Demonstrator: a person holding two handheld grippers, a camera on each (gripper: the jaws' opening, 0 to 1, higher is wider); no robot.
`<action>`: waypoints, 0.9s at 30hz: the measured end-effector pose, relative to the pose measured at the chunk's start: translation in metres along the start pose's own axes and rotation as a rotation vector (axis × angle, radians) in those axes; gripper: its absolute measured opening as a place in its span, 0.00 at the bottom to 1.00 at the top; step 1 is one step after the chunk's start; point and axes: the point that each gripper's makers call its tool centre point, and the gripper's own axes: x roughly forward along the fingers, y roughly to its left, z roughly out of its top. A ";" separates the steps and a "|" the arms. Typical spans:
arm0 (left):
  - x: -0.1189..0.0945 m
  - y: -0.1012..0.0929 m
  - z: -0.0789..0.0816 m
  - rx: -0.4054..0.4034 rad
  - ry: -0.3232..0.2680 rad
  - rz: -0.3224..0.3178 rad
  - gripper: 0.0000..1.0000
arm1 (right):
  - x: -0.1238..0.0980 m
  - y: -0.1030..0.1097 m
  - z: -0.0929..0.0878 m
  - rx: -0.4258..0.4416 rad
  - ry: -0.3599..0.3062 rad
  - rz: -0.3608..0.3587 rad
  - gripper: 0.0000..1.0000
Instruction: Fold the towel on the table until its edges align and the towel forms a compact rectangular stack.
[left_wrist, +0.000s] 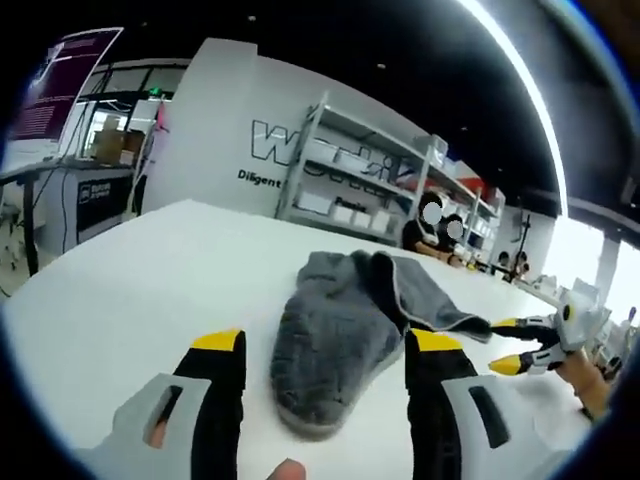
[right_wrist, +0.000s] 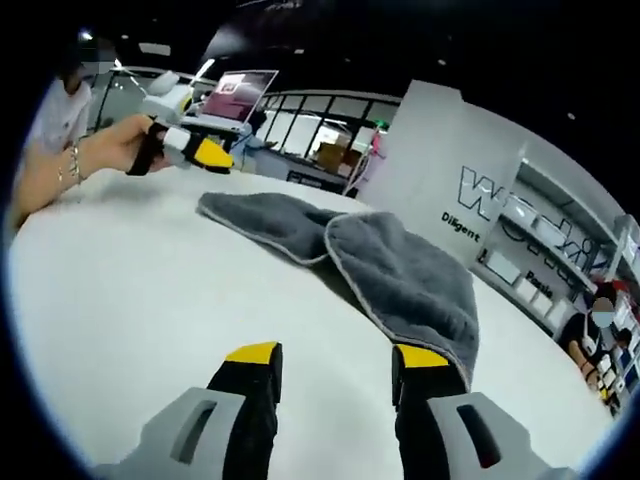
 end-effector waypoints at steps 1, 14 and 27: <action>0.000 -0.001 0.000 0.001 0.003 -0.003 0.66 | 0.001 0.002 0.000 0.009 0.001 0.007 0.43; 0.002 -0.012 -0.002 0.022 0.039 -0.047 0.80 | 0.011 0.001 0.030 0.145 -0.046 0.035 0.46; 0.000 -0.021 -0.010 0.022 0.079 -0.075 0.83 | 0.057 0.006 0.063 0.043 -0.051 0.002 0.42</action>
